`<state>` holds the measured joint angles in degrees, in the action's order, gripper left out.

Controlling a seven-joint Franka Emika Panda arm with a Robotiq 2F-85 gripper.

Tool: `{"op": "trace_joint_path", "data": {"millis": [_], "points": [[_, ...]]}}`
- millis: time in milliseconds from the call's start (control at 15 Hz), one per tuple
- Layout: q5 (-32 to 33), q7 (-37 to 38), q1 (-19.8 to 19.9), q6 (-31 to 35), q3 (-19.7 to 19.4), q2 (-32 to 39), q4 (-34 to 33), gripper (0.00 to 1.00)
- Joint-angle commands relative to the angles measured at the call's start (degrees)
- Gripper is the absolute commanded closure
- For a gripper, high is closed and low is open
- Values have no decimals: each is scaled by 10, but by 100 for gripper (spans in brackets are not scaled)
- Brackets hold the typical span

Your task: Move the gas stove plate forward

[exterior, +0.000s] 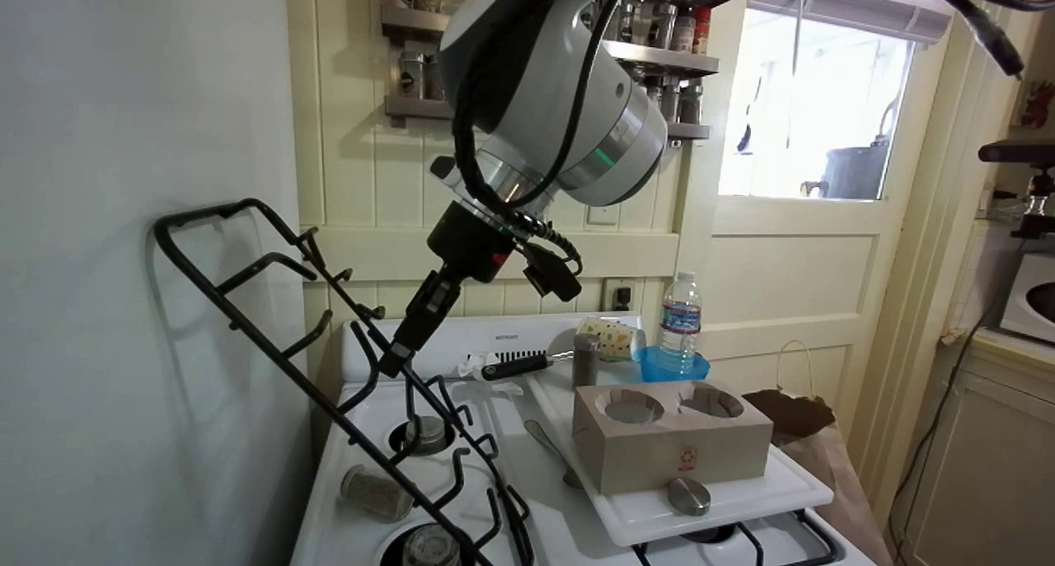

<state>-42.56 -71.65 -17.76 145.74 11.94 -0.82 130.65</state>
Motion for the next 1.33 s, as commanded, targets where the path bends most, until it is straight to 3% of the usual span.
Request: {"op": "trace_joint_path", "data": {"millis": [0,333,733,867,1067,1133,1200,1267], "points": [[-42,4,11,-11,8,-28,5,97],[-88,75,16,9,3,-80,17,97],[-67,178,11,74,3,-119,13,97],[-50,204,11,70,3,-127,17,97],[-35,207,10,13,-11,-128,20,97],[-29,191,12,-2,-18,-120,23,63],[-15,183,16,-6,-19,-114,31,62],[3,176,19,-13,-22,-107,40,55]]}}
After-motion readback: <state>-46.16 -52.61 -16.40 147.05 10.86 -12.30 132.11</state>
